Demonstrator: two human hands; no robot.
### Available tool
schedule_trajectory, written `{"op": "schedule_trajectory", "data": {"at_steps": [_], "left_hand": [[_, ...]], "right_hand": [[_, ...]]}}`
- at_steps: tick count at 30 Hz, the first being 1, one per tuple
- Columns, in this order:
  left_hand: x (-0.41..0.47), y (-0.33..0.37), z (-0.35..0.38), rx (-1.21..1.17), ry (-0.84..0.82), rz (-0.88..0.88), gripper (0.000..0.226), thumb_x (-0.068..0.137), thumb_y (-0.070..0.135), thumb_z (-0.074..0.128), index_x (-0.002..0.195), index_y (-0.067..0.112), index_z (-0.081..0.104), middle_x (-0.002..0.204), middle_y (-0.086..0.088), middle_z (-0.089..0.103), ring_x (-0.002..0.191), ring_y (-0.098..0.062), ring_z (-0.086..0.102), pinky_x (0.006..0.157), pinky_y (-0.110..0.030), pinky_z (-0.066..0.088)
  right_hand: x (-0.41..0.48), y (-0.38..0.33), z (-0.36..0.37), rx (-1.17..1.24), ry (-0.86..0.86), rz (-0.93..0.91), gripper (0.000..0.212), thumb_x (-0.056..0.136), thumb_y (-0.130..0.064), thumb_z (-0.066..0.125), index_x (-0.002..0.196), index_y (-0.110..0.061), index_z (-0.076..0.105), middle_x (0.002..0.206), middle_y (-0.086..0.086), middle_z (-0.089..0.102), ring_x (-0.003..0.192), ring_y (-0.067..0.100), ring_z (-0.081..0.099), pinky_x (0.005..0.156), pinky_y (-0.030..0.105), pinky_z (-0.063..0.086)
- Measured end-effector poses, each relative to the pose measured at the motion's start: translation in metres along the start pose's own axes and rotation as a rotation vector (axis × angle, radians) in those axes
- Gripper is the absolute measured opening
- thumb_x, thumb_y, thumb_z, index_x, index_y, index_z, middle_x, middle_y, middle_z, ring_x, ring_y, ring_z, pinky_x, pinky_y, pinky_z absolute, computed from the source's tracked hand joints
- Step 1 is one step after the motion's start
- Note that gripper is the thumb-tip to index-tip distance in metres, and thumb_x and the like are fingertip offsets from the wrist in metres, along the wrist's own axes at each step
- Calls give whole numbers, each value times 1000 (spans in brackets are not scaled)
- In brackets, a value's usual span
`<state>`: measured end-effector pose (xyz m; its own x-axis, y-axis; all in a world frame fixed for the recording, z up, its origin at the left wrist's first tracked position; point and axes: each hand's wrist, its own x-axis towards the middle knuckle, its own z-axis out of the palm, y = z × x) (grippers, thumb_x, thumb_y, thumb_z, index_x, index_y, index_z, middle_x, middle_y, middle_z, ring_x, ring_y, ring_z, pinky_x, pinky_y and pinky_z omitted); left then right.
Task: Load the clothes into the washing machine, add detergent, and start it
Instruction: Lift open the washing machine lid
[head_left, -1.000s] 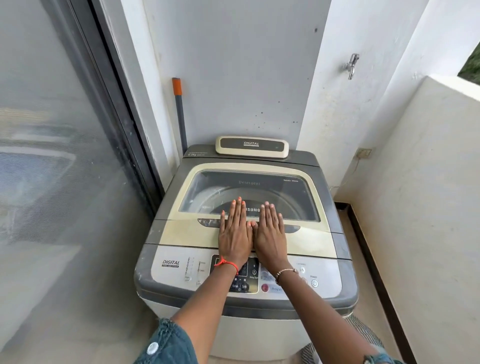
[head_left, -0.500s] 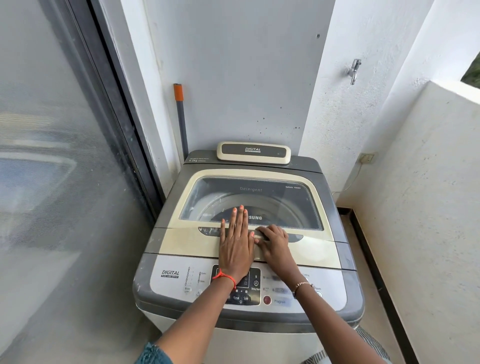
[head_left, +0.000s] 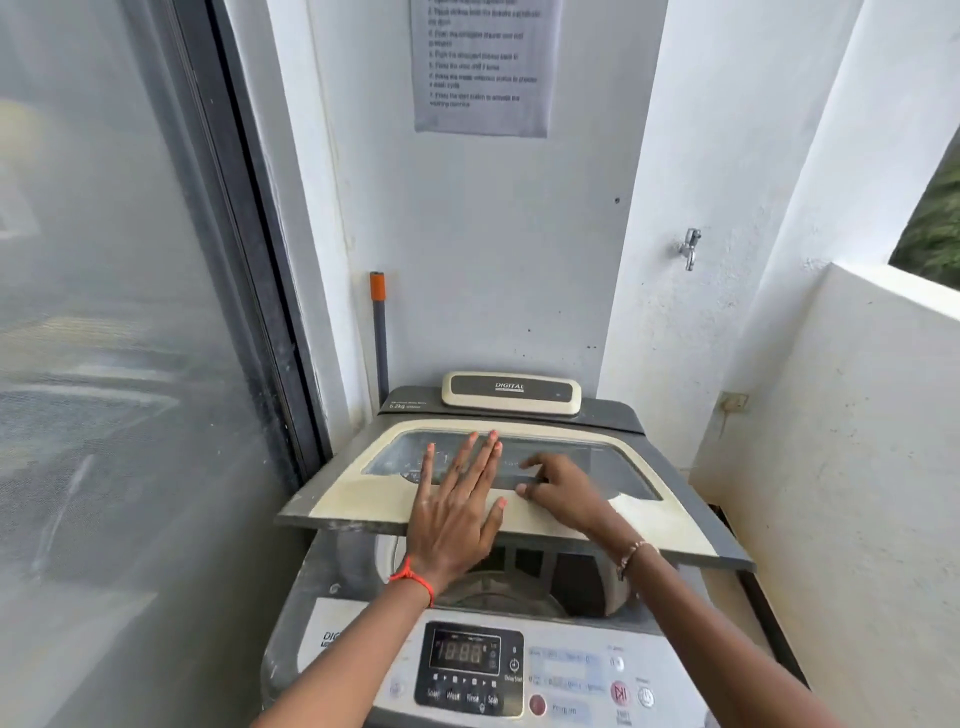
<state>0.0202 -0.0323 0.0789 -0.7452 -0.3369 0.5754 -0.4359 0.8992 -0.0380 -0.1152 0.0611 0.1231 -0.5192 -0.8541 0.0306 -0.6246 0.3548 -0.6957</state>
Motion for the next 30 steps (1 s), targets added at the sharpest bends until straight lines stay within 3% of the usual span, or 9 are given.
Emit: {"op": "schedule_trajectory", "data": {"at_steps": [3, 6, 9, 13, 16, 18, 22, 30], "left_hand": [[40, -7, -21, 27, 78, 11, 60, 92, 39, 29, 145, 11, 30, 153, 0, 28, 141, -17, 24, 113, -55, 11], [80, -16, -38, 48, 132, 14, 59, 92, 37, 28, 144, 10, 33, 151, -1, 31, 141, -15, 24, 114, -53, 7], [118, -24, -49, 49, 152, 12, 57, 92, 36, 27, 141, 9, 38, 149, -2, 36, 140, -14, 27, 113, -53, 8], [157, -33, -54, 53, 164, -7, 58, 93, 36, 22, 141, 9, 38, 149, -2, 37, 141, -14, 26, 115, -53, 10], [184, -39, -56, 58, 189, -31, 59, 93, 36, 18, 141, 9, 38, 149, -2, 37, 141, -13, 25, 115, -52, 10], [201, -43, -55, 63, 200, -46, 61, 92, 37, 14, 142, 9, 36, 150, -2, 35, 142, -13, 23, 116, -51, 8], [228, -49, -51, 55, 240, -84, 63, 91, 37, 10, 143, 9, 35, 150, -2, 33, 142, -13, 21, 116, -50, 6], [270, -61, -30, -3, 315, -166, 63, 92, 36, 7, 143, 10, 34, 150, 0, 33, 143, -13, 20, 116, -47, 6]], "right_hand": [[23, -22, -34, -18, -23, -6, 39, 85, -23, 61, 120, -6, 52, 103, 5, 53, 97, 20, 52, 84, 30, 42], [46, -45, -62, -66, -35, -4, 34, 84, -28, 61, 110, -7, 58, 103, 8, 59, 97, 22, 54, 87, 35, 43], [65, -62, -76, -273, 4, -2, 34, 90, -33, 50, 105, -5, 63, 110, 11, 62, 108, 28, 53, 96, 40, 33], [79, -73, -84, -532, 354, -137, 41, 97, -34, 35, 111, -3, 58, 118, 15, 57, 115, 30, 47, 100, 44, 24], [85, -65, -82, -658, 625, -278, 44, 98, -34, 26, 120, -5, 52, 124, 14, 57, 123, 29, 47, 104, 44, 31], [88, -58, -79, -687, 714, -359, 50, 96, -35, 23, 123, -5, 53, 129, 14, 57, 127, 28, 47, 105, 43, 34], [101, -47, -77, -740, 688, -409, 54, 96, -38, 23, 134, -6, 45, 142, 10, 44, 135, 24, 37, 110, 43, 15], [157, -42, -90, -760, 734, -393, 48, 93, -32, 28, 131, -9, 48, 135, 9, 53, 128, 26, 47, 105, 39, 18]]}}
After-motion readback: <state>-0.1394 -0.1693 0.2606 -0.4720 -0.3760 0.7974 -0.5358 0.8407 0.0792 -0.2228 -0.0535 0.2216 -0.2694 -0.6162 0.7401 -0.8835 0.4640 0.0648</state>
